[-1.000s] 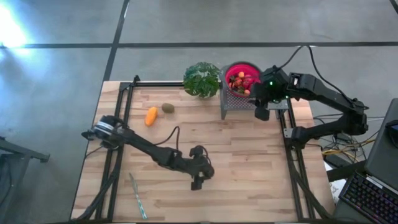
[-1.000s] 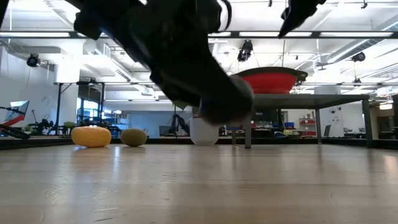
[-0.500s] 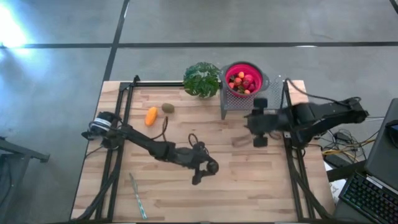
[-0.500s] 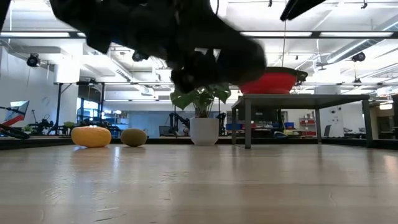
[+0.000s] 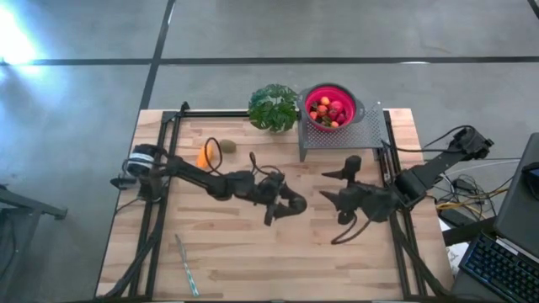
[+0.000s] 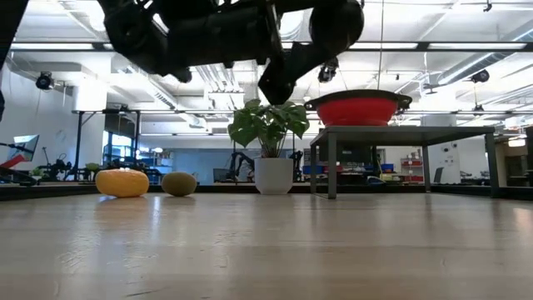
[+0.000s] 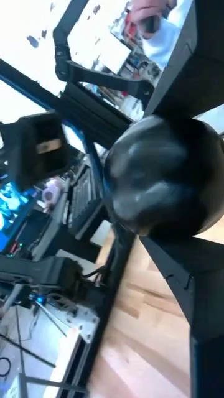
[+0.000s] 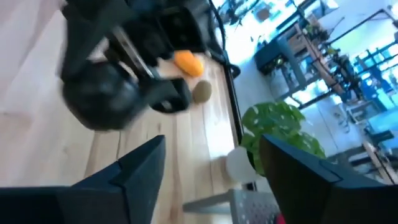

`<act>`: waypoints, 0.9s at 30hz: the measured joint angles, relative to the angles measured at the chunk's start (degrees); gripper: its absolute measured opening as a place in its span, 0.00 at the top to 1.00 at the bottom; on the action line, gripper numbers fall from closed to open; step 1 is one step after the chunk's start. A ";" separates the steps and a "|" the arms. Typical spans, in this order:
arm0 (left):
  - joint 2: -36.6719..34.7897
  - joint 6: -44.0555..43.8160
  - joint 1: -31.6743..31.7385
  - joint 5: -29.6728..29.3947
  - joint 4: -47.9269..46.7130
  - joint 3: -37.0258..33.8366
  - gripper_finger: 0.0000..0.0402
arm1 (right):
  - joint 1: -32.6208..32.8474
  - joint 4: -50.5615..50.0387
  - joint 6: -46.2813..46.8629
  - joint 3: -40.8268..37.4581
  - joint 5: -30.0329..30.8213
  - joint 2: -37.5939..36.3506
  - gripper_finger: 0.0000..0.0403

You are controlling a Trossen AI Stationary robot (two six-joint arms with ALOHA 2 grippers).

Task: Pick & Place Fruit
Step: Put the plum into the red strainer bowl on the shelf

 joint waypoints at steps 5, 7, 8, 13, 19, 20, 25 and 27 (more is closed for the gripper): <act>0.00 -2.58 2.56 3.78 -0.08 2.32 0.32 | 0.15 3.46 2.63 -1.28 -1.43 -0.02 0.26; 0.00 -3.97 3.33 6.20 -0.09 3.04 0.32 | 0.11 3.46 4.62 -1.41 -3.61 -0.02 0.23; 0.00 -4.67 3.72 7.27 -0.09 3.49 0.32 | 0.12 3.54 5.19 -1.45 -4.91 -0.02 0.22; 0.00 -8.28 4.82 8.68 -0.12 4.62 0.32 | 0.15 5.63 4.38 -2.56 -9.64 0.19 0.18; 0.00 -9.86 5.01 8.61 -0.90 5.99 0.32 | 0.10 8.95 -1.07 -2.81 -9.62 3.01 0.19; 0.00 -9.99 5.03 8.62 -1.40 6.34 0.32 | 0.12 9.73 -2.26 -2.72 -9.46 3.70 0.19; 0.00 -9.71 5.03 8.96 -4.26 7.79 0.32 | 0.10 14.79 -7.21 -2.47 -7.51 6.68 0.16; 0.00 -9.58 5.03 9.37 -4.59 8.13 0.32 | 0.01 16.10 -8.44 -2.39 -7.34 7.48 0.14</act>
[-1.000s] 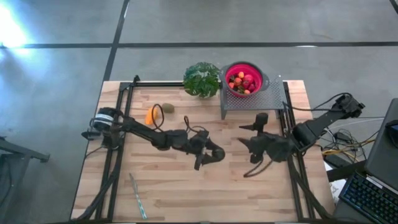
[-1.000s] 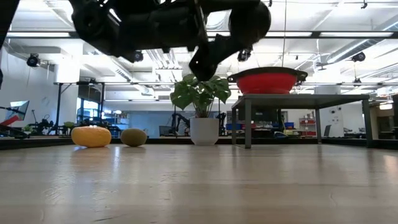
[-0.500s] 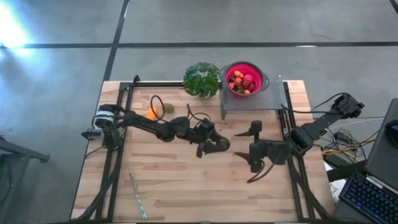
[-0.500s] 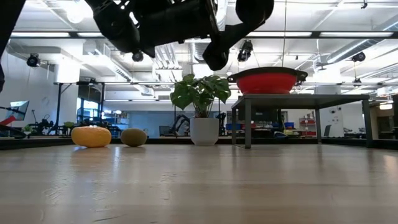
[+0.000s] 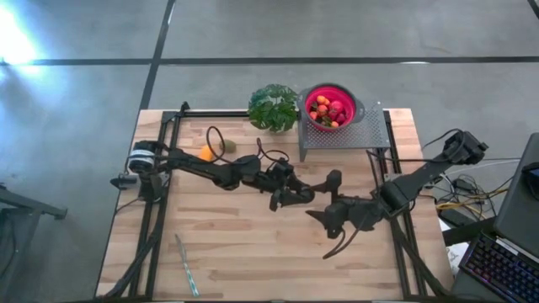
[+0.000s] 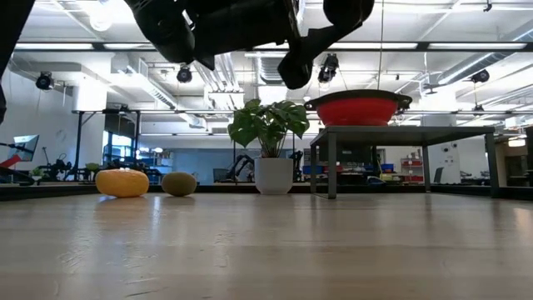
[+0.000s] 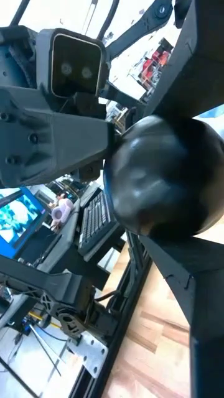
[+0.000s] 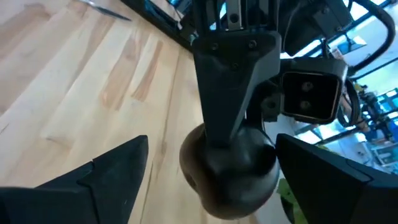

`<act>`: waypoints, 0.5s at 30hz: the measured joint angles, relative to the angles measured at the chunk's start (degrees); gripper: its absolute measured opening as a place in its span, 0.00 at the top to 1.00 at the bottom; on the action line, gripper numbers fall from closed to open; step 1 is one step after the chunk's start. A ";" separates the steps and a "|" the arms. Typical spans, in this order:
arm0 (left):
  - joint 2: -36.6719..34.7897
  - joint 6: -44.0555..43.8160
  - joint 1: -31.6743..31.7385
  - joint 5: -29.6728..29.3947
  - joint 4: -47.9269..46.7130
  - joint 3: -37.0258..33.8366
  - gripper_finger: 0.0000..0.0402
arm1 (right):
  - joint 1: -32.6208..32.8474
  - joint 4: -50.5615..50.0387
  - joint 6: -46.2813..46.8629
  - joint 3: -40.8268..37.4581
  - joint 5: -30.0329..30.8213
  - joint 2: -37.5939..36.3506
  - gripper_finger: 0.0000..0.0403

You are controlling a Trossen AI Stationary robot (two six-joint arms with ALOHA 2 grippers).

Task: Pick & Place Fruit
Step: Put the plum into the red strainer bowl on the shelf

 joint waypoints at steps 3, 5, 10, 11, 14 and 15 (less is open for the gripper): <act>0.02 0.02 0.00 0.62 -0.04 0.29 0.31 | -0.02 1.24 -1.11 -0.02 1.24 0.90 0.12; 0.02 0.02 0.00 1.10 0.02 0.61 0.31 | -0.03 1.71 -1.13 0.00 2.34 1.19 0.13; 0.02 -0.02 0.00 2.70 0.13 1.44 0.31 | -0.74 2.47 -1.10 -0.02 2.82 1.36 0.17; 0.02 0.02 0.00 2.70 0.17 1.79 0.31 | -0.99 2.75 -1.37 -0.02 2.88 1.43 0.18; 0.02 0.11 -0.04 3.15 0.31 2.47 0.31 | -1.73 3.22 -1.77 -0.02 2.86 1.55 0.21; 0.02 0.33 -0.04 3.19 0.07 2.66 0.31 | -1.97 3.28 -1.80 -0.02 2.86 1.55 0.22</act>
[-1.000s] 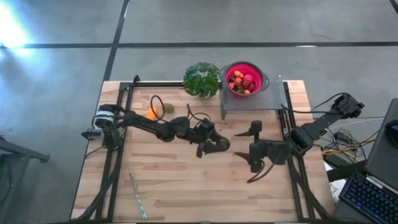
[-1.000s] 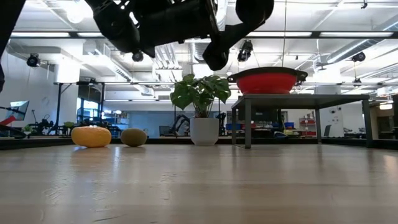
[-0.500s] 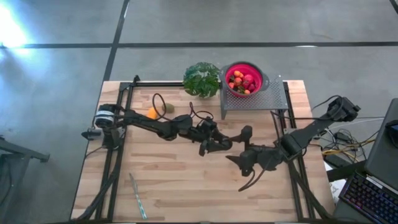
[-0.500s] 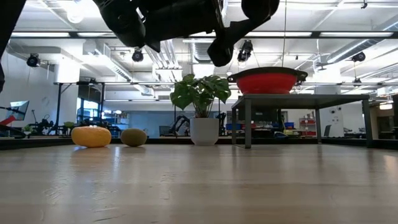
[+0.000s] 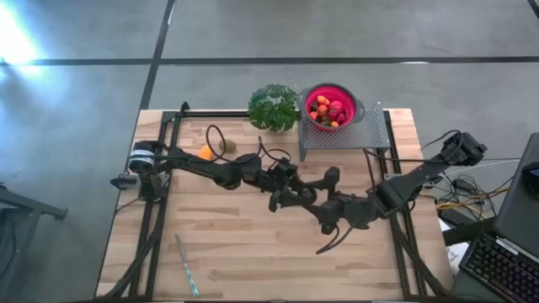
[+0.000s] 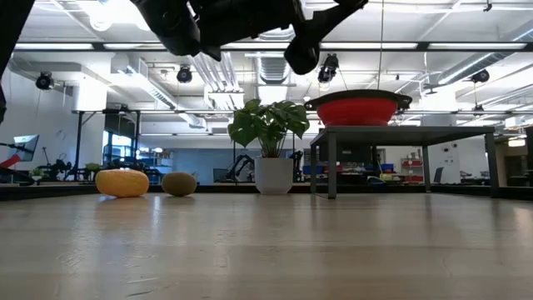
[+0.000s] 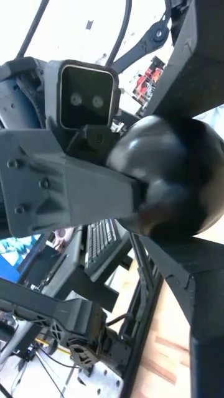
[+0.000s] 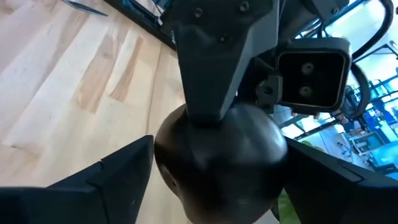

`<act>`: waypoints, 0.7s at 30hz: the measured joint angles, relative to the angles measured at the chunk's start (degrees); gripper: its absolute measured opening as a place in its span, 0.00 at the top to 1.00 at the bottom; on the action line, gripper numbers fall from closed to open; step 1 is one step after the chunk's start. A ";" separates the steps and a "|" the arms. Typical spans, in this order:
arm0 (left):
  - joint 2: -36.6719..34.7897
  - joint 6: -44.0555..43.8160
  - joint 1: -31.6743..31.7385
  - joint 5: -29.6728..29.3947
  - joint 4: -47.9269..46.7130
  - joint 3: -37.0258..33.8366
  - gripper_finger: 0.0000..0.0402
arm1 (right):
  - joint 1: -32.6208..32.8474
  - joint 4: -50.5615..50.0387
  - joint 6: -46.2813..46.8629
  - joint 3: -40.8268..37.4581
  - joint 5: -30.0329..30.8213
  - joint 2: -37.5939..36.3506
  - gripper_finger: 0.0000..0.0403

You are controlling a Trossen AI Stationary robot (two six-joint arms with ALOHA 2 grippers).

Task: Pick & Place Fruit
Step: Put the plum into the red strainer bowl on the shelf

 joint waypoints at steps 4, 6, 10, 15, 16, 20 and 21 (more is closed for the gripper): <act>0.00 0.41 0.09 0.32 -0.64 0.35 0.31 | -0.12 0.44 -0.50 0.00 -0.02 -0.10 0.27; 0.00 0.54 0.11 0.38 -0.89 0.53 0.31 | -0.09 0.77 -0.80 0.00 -0.04 -0.16 0.29; 0.00 0.78 0.16 0.45 -1.12 0.61 0.31 | -0.10 0.69 -0.80 0.00 -0.02 -0.14 0.33; 0.00 1.71 0.15 0.41 -1.42 0.64 0.31 | -0.08 0.67 -0.97 0.00 -0.02 -0.14 0.32; 0.00 2.41 0.15 0.35 -1.48 0.65 0.31 | -0.08 0.63 -1.15 0.00 -0.01 -0.14 0.31; 0.00 3.44 0.15 0.28 -1.53 0.66 0.31 | -0.09 0.72 -1.25 -0.02 -0.02 -0.14 0.29; 0.00 3.47 0.15 0.27 -1.54 0.66 0.31 | -0.10 0.73 -1.27 -0.02 -0.02 -0.14 0.30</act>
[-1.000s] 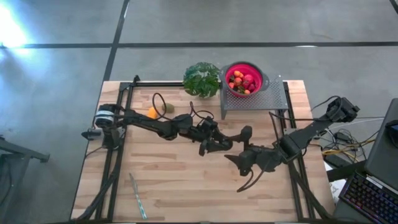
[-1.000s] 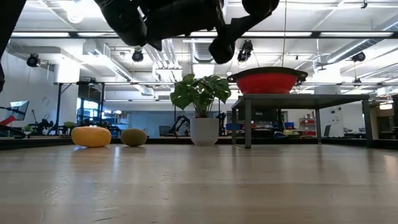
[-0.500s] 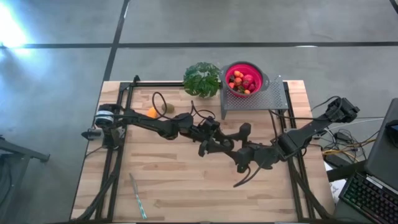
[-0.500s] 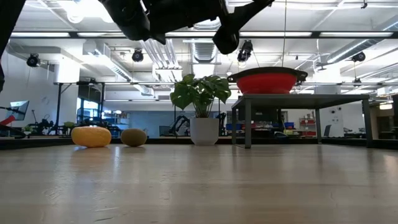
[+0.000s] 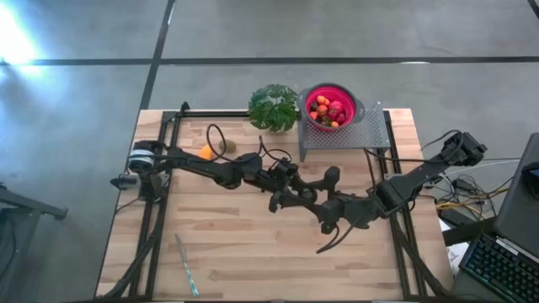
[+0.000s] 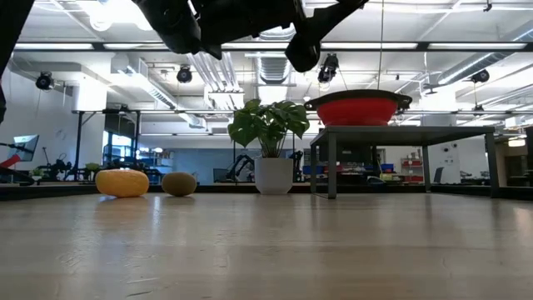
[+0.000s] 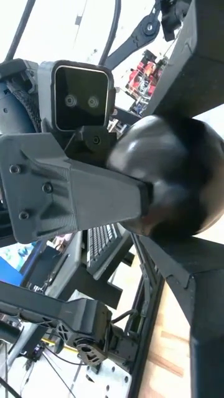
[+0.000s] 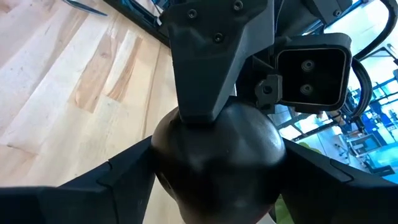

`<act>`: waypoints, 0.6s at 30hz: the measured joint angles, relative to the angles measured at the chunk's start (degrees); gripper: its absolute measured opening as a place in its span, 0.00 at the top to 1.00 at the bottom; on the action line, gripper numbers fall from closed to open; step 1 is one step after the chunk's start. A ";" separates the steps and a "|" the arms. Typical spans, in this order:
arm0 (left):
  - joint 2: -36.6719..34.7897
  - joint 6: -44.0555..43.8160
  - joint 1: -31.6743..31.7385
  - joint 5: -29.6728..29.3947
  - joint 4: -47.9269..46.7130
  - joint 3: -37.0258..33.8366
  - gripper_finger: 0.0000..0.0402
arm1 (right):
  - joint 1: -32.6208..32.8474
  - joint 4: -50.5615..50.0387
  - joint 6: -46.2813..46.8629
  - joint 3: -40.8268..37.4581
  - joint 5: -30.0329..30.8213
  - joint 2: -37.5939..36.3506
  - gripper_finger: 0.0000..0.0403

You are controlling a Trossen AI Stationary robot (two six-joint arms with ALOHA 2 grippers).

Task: Pick & Place Fruit
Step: Put the plum into the red strainer bowl on the shelf

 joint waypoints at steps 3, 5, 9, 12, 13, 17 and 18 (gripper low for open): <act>0.00 0.07 0.00 0.01 -0.02 0.00 0.31 | 0.00 0.02 0.02 0.00 0.00 0.00 0.32; 0.00 0.02 0.07 0.08 -0.02 0.00 0.31 | 0.05 0.02 0.06 0.00 0.00 0.00 0.33; 0.00 0.01 0.20 0.30 -0.02 0.00 0.31 | 0.00 0.07 0.08 0.00 0.00 -0.02 0.33; 0.00 0.54 0.20 0.33 0.02 0.00 0.26 | 0.02 0.22 0.45 0.00 -0.07 -0.02 0.30; 0.00 1.10 0.20 0.44 0.00 0.00 0.23 | 0.02 0.42 0.52 0.00 -0.07 -0.02 0.30; 0.02 3.93 0.19 1.85 -0.66 -0.02 0.09 | 0.04 0.71 0.91 0.02 -0.07 -0.09 0.30; 0.02 4.61 0.05 1.89 -0.65 -0.02 0.06 | 0.05 0.66 0.91 0.02 -0.07 -0.09 0.30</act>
